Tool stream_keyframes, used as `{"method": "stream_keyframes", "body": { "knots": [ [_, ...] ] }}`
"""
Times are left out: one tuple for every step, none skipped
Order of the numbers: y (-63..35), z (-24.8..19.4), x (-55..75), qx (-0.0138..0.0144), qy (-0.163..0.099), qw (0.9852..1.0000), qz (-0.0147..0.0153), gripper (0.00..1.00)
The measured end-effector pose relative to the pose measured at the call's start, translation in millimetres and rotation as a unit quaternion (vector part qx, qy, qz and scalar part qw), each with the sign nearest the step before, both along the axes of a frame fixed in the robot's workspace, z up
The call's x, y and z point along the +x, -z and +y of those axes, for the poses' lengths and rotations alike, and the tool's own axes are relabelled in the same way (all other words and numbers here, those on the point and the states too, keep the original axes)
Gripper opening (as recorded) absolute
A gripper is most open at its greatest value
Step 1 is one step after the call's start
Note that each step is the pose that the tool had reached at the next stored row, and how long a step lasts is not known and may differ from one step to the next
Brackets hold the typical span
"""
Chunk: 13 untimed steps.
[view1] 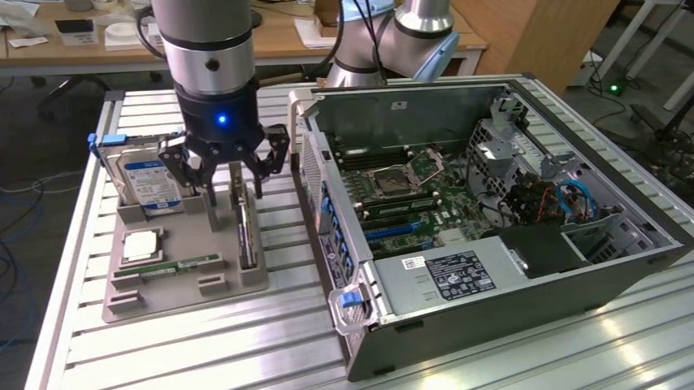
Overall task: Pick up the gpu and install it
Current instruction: 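Pick up the gpu and move the gpu toward the slot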
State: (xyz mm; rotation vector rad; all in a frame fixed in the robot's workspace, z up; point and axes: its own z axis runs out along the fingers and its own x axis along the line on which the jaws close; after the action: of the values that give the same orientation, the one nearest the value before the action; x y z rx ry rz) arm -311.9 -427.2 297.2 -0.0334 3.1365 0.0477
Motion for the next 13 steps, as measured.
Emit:
{"method": "stream_keyframes", "body": {
  "knots": [
    [1.8,0.0,0.0,0.0,0.0,1.0,0.0,0.62],
    [3.6,0.0,0.0,0.0,0.0,1.0,0.0,0.62],
    [5.1,0.0,0.0,0.0,0.0,1.0,0.0,0.62],
    [6.6,0.0,0.0,0.0,0.0,1.0,0.0,0.62],
    [8.0,0.0,0.0,0.0,0.0,1.0,0.0,0.62],
    [9.3,0.0,0.0,0.0001,0.0,1.0,-0.0001,0.62],
    [10.5,0.0,0.0,0.0,0.0,1.0,0.0,0.62],
    [11.5,0.0,0.0,0.0,0.0,1.0,0.0,0.62],
    [12.6,0.0,0.0,0.0,0.0,1.0,0.0,0.62],
    [13.7,0.0,0.0,0.0,0.0,1.0,0.0,0.62],
    [14.9,0.0,0.0,0.0,0.0,1.0,0.0,0.62],
    [15.8,0.0,0.0,0.0,0.0,1.0,0.0,0.62],
    [16.7,0.0,0.0,0.0,0.0,1.0,0.0,0.62]
  ]
}}
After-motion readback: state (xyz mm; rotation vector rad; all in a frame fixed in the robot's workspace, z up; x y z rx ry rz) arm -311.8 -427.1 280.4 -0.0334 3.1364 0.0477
